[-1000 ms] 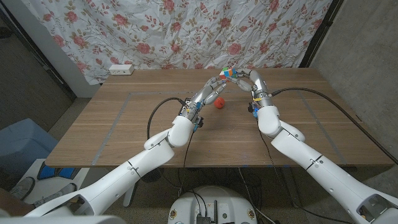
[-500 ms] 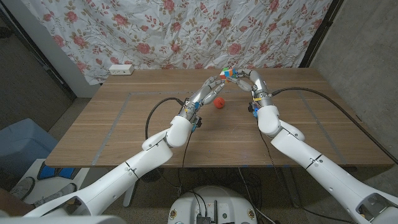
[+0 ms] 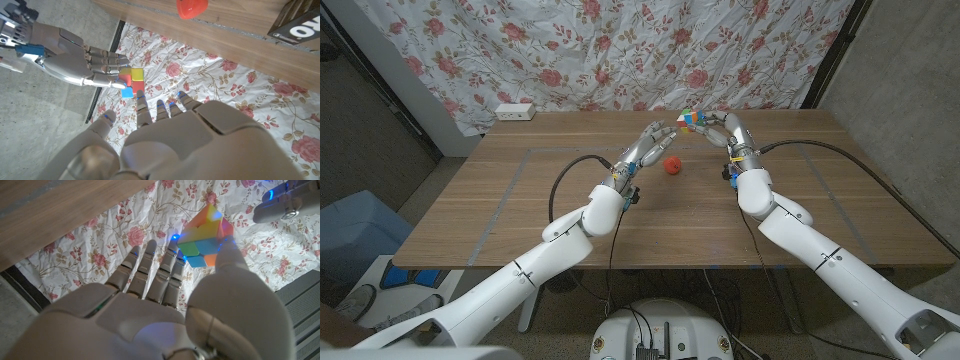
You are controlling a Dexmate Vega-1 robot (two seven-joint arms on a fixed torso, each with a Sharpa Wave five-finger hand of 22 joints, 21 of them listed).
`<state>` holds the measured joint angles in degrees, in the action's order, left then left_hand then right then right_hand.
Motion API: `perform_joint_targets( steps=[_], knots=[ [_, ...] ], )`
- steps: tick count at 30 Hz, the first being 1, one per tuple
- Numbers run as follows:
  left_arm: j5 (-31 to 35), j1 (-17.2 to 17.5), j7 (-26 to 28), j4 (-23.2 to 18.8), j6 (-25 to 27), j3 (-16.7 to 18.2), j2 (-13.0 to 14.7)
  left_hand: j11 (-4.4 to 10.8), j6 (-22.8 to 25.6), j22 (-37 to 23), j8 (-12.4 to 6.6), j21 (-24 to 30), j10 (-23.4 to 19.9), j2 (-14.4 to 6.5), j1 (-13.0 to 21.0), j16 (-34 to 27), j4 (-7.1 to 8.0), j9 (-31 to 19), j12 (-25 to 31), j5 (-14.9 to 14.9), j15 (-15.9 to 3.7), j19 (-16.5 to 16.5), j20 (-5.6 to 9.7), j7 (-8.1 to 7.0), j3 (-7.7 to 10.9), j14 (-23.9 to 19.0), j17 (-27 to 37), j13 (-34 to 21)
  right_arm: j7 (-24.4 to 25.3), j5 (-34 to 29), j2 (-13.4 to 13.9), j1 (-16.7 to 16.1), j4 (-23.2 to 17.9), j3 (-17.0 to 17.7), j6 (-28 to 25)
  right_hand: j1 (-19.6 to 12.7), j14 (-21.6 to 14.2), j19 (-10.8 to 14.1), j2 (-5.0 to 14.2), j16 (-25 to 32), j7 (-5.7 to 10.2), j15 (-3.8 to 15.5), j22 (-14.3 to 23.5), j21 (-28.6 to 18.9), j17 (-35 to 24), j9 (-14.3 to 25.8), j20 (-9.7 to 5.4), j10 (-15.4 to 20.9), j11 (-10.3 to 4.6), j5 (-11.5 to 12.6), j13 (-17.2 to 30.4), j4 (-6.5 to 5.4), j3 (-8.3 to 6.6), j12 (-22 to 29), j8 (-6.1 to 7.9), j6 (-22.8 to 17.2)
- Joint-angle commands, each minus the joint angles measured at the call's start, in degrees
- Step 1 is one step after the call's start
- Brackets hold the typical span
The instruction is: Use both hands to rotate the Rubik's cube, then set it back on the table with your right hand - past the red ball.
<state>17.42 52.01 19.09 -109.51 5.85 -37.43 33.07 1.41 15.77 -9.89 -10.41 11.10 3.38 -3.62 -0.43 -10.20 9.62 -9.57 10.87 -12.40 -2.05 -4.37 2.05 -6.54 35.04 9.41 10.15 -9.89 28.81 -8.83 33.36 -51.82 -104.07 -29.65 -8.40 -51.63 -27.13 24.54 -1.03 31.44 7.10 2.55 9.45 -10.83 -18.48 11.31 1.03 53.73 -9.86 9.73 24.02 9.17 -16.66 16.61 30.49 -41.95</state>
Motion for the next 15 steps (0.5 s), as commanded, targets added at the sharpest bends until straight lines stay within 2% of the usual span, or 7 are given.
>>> perform_joint_targets(
  steps=[1,10,15],
  knots=[
    [0.4,1.29,0.31,-2.43,1.44,1.2,1.21,0.14,0.15,-0.11,0.16,0.28,-0.34,-5.76,0.64,-0.32,0.08,-0.23,0.49,-0.21,-1.4,0.39,0.05,-0.09,0.34,0.07,-0.04,-0.15,0.0,0.29,0.54,-0.23,-0.03,0.37,-0.62,-2.4,-0.26,0.35,2.63,0.03,5.6,7.87,0.29,-0.17,-0.24,0.11,0.01,2.58,-2.65,0.35,0.16,-0.34,-0.03,0.0,0.26,-5.53],
    [-0.39,2.75,2.01,-3.59,1.08,2.98,1.57,0.33,-0.19,-0.1,0.29,0.58,-0.61,-5.67,0.7,-0.41,-0.03,-0.23,0.53,-0.2,-1.37,1.33,-0.04,-0.29,0.48,-0.41,-0.07,-0.15,-1.49,0.36,2.52,-0.17,-0.19,0.79,-0.81,-2.36,-0.22,0.35,2.65,-0.02,5.6,7.9,0.29,-0.18,-0.24,0.11,0.15,2.5,-2.65,0.34,0.27,-0.34,0.03,-0.1,0.06,-5.3],
    [-2.35,3.6,3.94,-2.71,-0.76,4.33,0.63,0.33,-0.4,-0.08,0.35,0.72,-0.72,-5.62,0.74,-0.53,-0.1,-0.23,0.52,-0.2,-1.29,1.89,-0.08,-0.35,0.56,-0.91,-0.09,-0.15,-2.35,-0.04,3.84,-0.04,-0.66,1.04,-1.37,-2.29,-0.18,0.39,2.62,-0.06,5.6,7.88,0.29,-0.2,-0.24,0.12,0.35,2.33,-2.63,0.33,0.29,-0.35,0.09,-0.24,-0.12,-5.04]
  ],
)
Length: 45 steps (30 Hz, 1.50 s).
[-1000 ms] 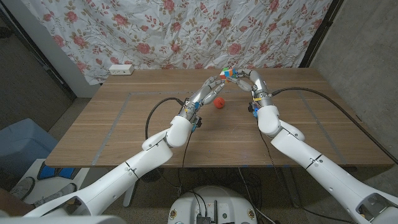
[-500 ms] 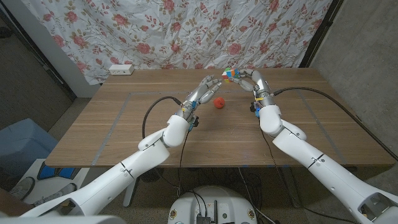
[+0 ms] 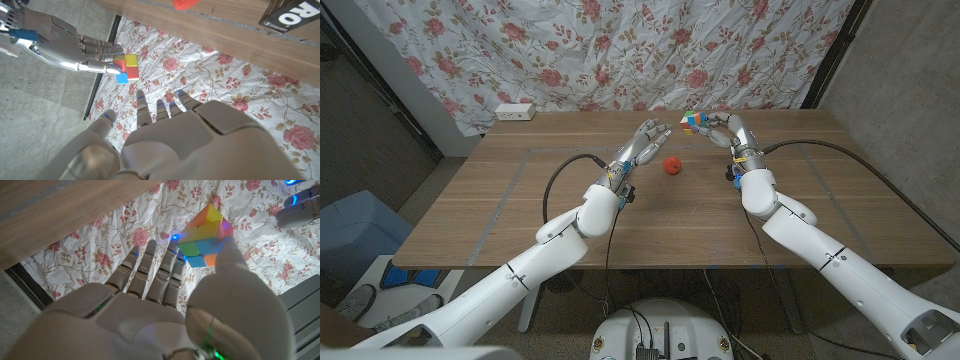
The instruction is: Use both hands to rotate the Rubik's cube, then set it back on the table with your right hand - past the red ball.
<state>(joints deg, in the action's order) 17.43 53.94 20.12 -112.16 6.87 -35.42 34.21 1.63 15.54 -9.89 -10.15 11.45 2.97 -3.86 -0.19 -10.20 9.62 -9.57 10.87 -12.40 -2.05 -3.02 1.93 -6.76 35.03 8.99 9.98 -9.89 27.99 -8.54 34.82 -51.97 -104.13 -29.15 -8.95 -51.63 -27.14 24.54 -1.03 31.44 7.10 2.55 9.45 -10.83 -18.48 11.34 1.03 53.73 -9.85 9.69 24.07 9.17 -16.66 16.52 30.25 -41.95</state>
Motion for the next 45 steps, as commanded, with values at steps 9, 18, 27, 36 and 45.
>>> perform_joint_targets(
  steps=[9,18,27,36,45],
  knots=[
    [-5.23,2.57,4.66,1.45,-4.2,3.9,-1.51,0.25,-0.75,-0.06,0.22,0.49,-0.78,-5.27,0.58,-0.64,-0.24,-0.23,0.62,-0.19,-1.3,1.23,-0.1,-0.24,0.71,-1.28,0.04,-0.14,-4.31,-0.87,5.19,-0.01,-2.06,0.76,-1.97,-2.18,-0.06,0.39,2.59,-0.14,5.62,7.87,0.3,-0.2,-0.26,0.08,0.46,1.98,-2.61,0.38,0.33,-0.37,0.2,-0.37,-0.16,-4.68],
    [-7.25,2.85,5.13,2.43,-5.38,5.2,-1.57,0.19,-2.85,-0.03,0.68,0.5,-1.68,-5.13,0.69,-0.63,-0.46,-0.24,0.76,-0.17,-1.15,1.89,-0.24,0.43,0.95,-2.14,0.0,-0.14,-6.97,-2.18,7.83,0.43,-3.14,0.39,-1.84,-1.47,0.16,0.44,2.43,-0.36,5.61,7.51,0.3,-0.22,-0.2,0.11,0.58,1.68,-2.59,0.35,0.48,-0.66,0.53,-0.58,-0.3,-4.69],
    [-11.3,3.79,5.52,4.03,-7.87,7.16,-1.97,-0.01,-4.78,-0.01,0.74,0.8,-2.24,-5.02,0.76,-0.7,-0.63,-0.24,0.76,-0.13,-1.11,3.43,-0.37,1.15,1.17,-3.19,-0.03,-0.13,-10.56,-4.75,10.93,1.28,-3.92,-0.42,-1.27,-1.27,0.26,0.51,2.42,-0.44,5.63,7.7,0.3,-0.24,-0.22,0.09,0.58,1.18,-2.57,0.44,0.4,-0.67,0.67,-0.96,-0.64,-4.24],
    [-15.02,5.29,7.11,5.89,-11.2,9.55,-2.63,-0.24,-5.18,0.0,0.49,0.64,-2.45,-4.93,0.77,-0.58,-0.71,-0.24,0.7,-0.11,-1.09,3.54,-0.4,1.81,1.28,-3.42,-0.02,-0.13,-14.4,-7.06,12.9,2.64,-4.55,-1.15,-1.26,-1.12,0.71,0.43,1.94,-0.91,5.66,7.78,0.3,-0.2,-0.06,0.02,0.71,0.18,-2.58,0.53,0.31,-0.48,0.87,-1.59,-1.38,-3.05],
    [-18.68,6.59,8.38,7.68,-14.22,11.94,-3.51,-0.36,-5.25,0.0,0.33,0.58,-2.63,-4.86,0.75,-0.54,-0.75,-0.24,0.66,-0.09,-0.94,3.78,-0.53,2.09,1.35,-3.68,-0.02,-0.14,-17.29,-8.4,13.6,3.41,-5.72,-1.54,-2.24,-1.06,1.09,0.34,1.3,-1.37,5.66,7.78,0.29,-0.16,0.13,-0.04,0.81,-0.42,-2.61,0.71,0.35,-0.3,1.06,-1.95,-1.97,-2.21]
  ],
)
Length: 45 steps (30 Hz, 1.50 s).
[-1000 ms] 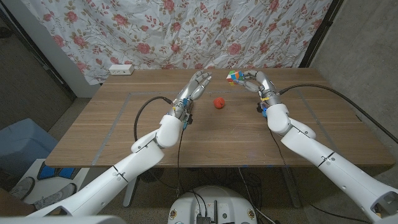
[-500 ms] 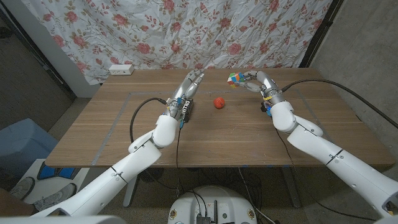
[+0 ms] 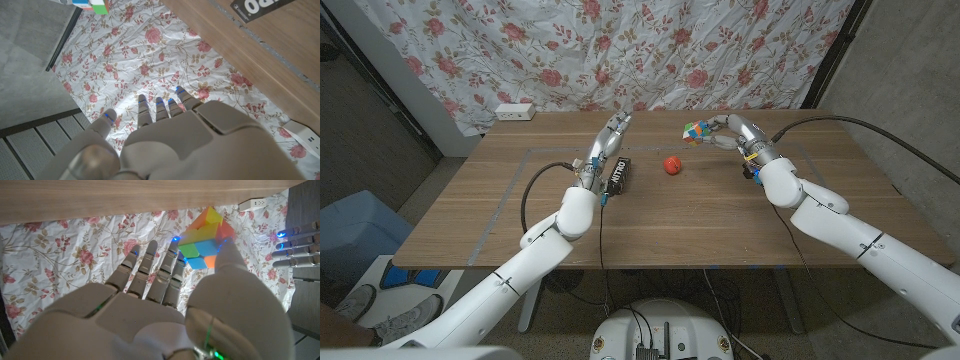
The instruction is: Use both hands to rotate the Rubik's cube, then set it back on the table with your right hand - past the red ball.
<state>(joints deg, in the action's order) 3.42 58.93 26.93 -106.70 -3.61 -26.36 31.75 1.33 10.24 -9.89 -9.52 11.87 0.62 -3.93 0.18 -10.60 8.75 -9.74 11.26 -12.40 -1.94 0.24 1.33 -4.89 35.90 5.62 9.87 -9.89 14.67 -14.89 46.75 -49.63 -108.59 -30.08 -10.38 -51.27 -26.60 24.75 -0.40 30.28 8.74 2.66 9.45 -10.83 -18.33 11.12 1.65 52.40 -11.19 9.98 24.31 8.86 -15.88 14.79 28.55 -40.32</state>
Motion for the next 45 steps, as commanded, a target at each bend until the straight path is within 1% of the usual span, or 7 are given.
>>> perform_joint_targets(
  steps=[1,4,9,14,16,24,45],
  knots=[
    [-5.45,1.76,1.6,2.53,-4.19,3.18,-1.31,-0.1,0.0,0.01,-0.3,0.16,-0.3,-4.77,0.38,-0.12,0.12,-0.08,0.26,-0.08,-0.97,0.56,-0.05,0.21,0.49,-0.3,0.09,-0.14,-4.41,-2.23,1.81,1.17,-1.46,-0.67,-0.99,-1.39,0.58,0.08,0.64,-0.28,4.02,7.67,0.29,-0.14,0.02,0.17,0.23,0.83,-1.27,0.45,0.12,0.01,0.29,-0.27,-0.34,-3.74],
    [-6.5,2.11,1.7,3.04,-4.76,3.81,-1.41,-0.24,-0.17,0.01,-0.29,0.12,-0.31,-4.76,0.38,-0.08,0.11,-0.07,0.24,-0.08,-0.95,0.58,-0.07,0.29,0.51,-0.29,0.1,-0.14,-5.2,-3.05,2.13,1.41,-1.86,-0.91,-1.43,-1.41,0.75,0.05,0.31,-0.41,4.01,7.65,0.29,-0.13,0.06,0.16,0.28,0.57,-1.29,0.5,0.11,0.11,0.4,-0.42,-0.55,-3.42],
    [-7.82,2.69,1.22,2.8,-3.06,4.8,-0.5,-0.42,-0.27,0.0,-0.32,0.03,-0.26,-4.74,0.37,-0.02,0.1,-0.07,0.17,-0.07,-0.84,0.52,-0.16,0.26,0.55,-0.27,0.1,-0.14,-6.66,-3.75,2.64,1.66,-2.44,-1.13,-1.75,-1.66,0.96,-0.02,0.05,-0.57,4.0,7.8,0.29,-0.11,0.1,0.15,0.26,0.36,-1.32,0.62,0.15,0.28,0.43,-0.55,-0.79,-3.12],
    [-12.64,3.44,0.43,3.91,-3.9,6.17,-1.52,-0.54,-0.54,0.0,-0.3,-0.08,-0.15,-4.7,0.34,0.06,0.1,-0.07,0.09,-0.05,-0.8,0.42,-0.2,0.51,0.57,-0.18,0.12,-0.15,-8.84,-4.31,3.09,2.02,-3.35,-1.44,-3.25,-1.74,1.36,-0.26,-0.22,-0.81,4.0,7.66,0.29,-0.04,0.12,0.15,0.37,-0.05,-1.32,0.72,0.17,0.29,0.52,-0.81,-1.08,-2.75],
    [-14.72,3.57,-0.44,4.76,-5.33,6.58,-1.94,-1.03,-0.82,-0.01,-0.31,-0.27,0.51,-4.73,0.45,0.25,-0.03,-0.07,-0.2,-0.05,-0.44,0.13,-0.29,0.67,0.69,0.16,0.09,-0.15,-9.24,-4.68,3.24,2.08,-3.54,-1.57,-3.56,-1.72,1.53,-0.31,-0.34,-0.88,4.01,7.59,0.29,-0.03,0.12,0.15,0.42,-0.19,-1.32,0.75,0.2,0.27,0.58,-0.87,-1.19,-2.62],
    [-16.21,3.67,-0.04,6.67,-8.52,7.4,-2.51,-1.01,-0.82,-0.01,-0.41,-0.34,0.36,-4.79,0.5,0.28,-0.1,-0.07,-0.16,-0.05,-0.29,0.13,-0.44,0.65,0.83,0.2,0.09,-0.16,-11.82,-6.43,4.31,2.99,-3.91,-2.59,-3.06,-1.66,1.68,-0.4,-0.46,-0.96,4.0,7.51,0.3,-0.03,0.1,0.15,0.41,-0.34,-1.33,0.82,0.26,0.2,0.67,-0.97,-1.38,-2.41],
    [-20.79,5.65,-0.38,7.99,-12.25,10.42,-2.64,-1.18,-0.34,-0.04,-0.67,-0.32,-0.07,-4.65,0.26,0.13,0.11,-0.07,-0.04,0.01,-0.27,0.55,-0.66,0.47,0.81,-0.2,0.18,-0.17,-19.96,-10.13,6.39,4.93,-5.5,-4.02,-2.34,-1.62,2.12,-0.48,-0.83,-1.39,4.0,7.51,0.29,-0.06,0.2,0.18,0.42,-0.86,-1.35,1.04,0.24,0.13,0.8,-1.38,-1.88,-1.87]
  ],
)
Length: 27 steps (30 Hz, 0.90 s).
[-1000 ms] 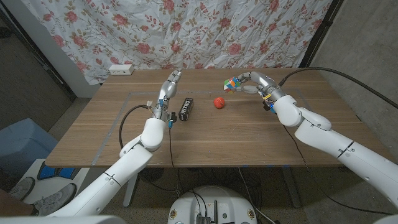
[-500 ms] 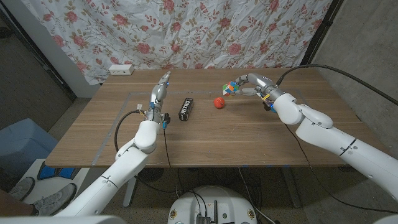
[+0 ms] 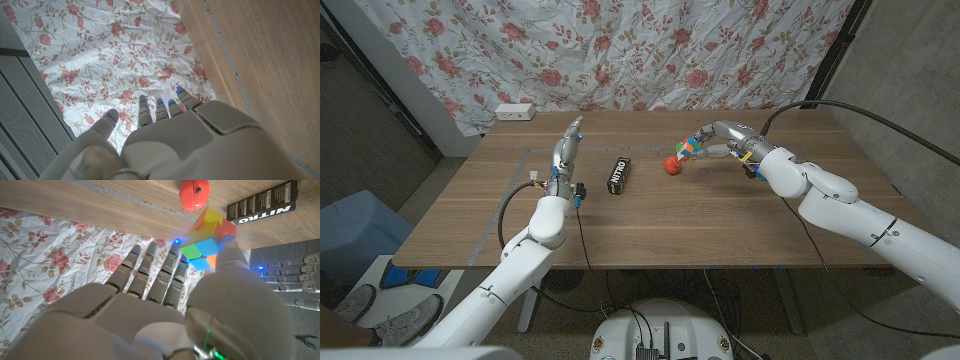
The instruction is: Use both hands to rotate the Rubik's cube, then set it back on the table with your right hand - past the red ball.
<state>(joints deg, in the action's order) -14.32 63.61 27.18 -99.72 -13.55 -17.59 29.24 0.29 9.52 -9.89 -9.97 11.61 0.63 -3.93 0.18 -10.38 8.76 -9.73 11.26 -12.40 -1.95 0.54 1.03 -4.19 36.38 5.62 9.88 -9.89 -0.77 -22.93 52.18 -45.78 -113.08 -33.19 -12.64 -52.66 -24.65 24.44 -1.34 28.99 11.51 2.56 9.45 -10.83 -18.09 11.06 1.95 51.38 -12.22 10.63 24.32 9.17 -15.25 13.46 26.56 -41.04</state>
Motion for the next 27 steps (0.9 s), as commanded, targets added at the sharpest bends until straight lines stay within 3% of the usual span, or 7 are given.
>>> perform_joint_targets(
  steps=[1,12,27],
  knots=[
    [-3.32,1.0,-0.72,1.14,-2.4,1.75,-0.16,-0.14,0.37,-0.04,-0.23,-0.06,-0.09,-4.64,0.25,-0.09,0.11,-0.08,-0.04,0.01,-0.26,0.26,-0.33,-0.26,0.33,-0.2,0.18,-0.17,-5.0,-2.34,1.0,1.19,-1.14,-1.02,-0.3,-0.23,0.21,-0.18,0.08,-0.13,1.23,7.59,0.29,-0.06,-0.04,0.24,0.08,0.13,-0.32,0.4,0.23,-0.18,0.18,-0.08,0.09,-1.12],
    [-6.96,-0.06,-3.44,4.97,-5.35,2.21,-1.1,-0.26,0.12,-0.04,-0.14,0.04,-0.26,-4.44,0.11,-0.14,0.21,-0.08,-0.02,0.06,-0.28,0.77,-0.4,-0.1,0.23,-0.42,0.21,-0.17,-10.01,-6.94,2.39,3.05,-1.25,-2.91,1.27,0.22,0.22,-0.26,0.11,-0.24,1.22,7.36,0.29,-0.06,-0.06,0.26,0.13,-0.04,-0.31,0.46,0.31,-0.5,0.29,-0.19,-0.17,-0.85],
    [-8.76,-0.77,-4.67,8.49,-8.24,2.23,-2.01,-0.13,0.07,-0.06,-0.19,0.18,-0.86,-4.21,-0.15,-0.34,0.47,-0.08,0.13,0.1,-0.26,1.53,-0.63,-0.13,-0.01,-1.22,0.24,-0.18,-15.88,-15.56,0.74,4.74,-1.03,-6.09,0.28,0.5,0.34,-0.64,0.07,-0.76,1.22,7.68,0.28,0.04,0.19,0.29,0.53,-0.32,-0.3,0.58,0.4,-0.58,0.22,-0.35,-0.42,-0.66]
  ],
)
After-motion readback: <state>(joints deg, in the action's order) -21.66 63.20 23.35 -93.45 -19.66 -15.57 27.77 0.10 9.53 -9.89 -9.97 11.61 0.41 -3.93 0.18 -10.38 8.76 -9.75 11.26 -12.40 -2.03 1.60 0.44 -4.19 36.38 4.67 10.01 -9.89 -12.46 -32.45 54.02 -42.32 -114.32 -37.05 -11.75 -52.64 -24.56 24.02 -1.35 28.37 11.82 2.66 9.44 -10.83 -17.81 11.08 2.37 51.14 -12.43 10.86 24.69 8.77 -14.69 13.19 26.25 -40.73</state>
